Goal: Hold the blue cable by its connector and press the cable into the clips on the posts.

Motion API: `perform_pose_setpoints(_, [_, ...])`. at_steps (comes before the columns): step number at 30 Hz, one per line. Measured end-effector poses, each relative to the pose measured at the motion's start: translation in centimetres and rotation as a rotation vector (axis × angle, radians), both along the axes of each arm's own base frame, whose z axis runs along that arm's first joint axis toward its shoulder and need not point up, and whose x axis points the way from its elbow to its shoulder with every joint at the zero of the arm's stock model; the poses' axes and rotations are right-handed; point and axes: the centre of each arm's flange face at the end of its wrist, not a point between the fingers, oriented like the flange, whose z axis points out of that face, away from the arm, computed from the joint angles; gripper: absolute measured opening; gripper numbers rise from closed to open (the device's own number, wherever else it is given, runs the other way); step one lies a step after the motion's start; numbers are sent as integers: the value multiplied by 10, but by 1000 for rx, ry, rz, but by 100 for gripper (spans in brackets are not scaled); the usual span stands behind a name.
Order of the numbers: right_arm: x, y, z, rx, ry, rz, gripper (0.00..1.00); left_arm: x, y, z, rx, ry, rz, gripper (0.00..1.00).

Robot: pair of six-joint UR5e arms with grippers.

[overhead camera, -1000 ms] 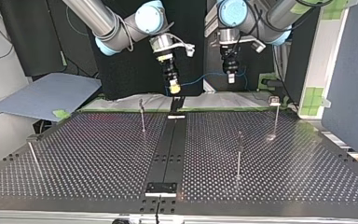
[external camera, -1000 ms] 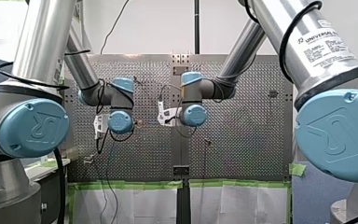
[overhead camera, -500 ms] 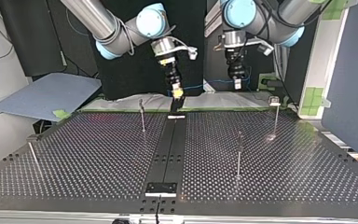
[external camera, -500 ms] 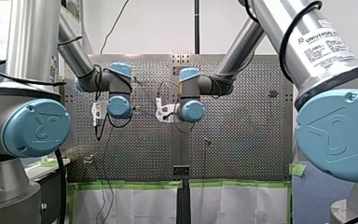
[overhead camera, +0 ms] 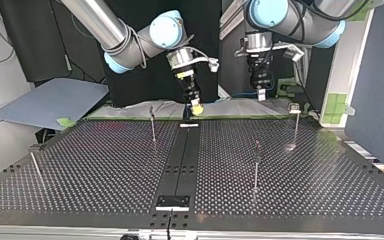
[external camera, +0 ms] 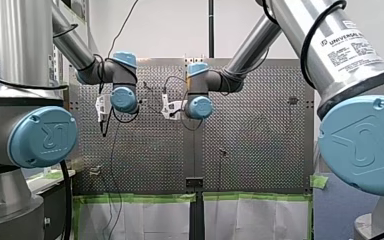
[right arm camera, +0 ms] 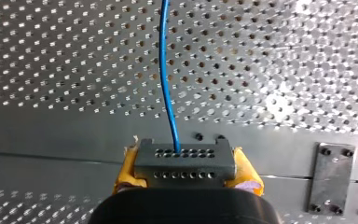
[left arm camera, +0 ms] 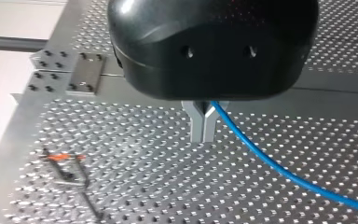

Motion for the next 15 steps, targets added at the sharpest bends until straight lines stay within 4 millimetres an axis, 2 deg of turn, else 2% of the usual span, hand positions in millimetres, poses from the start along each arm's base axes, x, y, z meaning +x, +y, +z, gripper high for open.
perform_pose_setpoints(5, [5,-4,10,-3,-4,1,0,1,3,23,-9,-21,7,0])
perform_pose_setpoints(15, [14,-14,33,-7,-24,9,0,7,8,38,-6,-6,22,0])
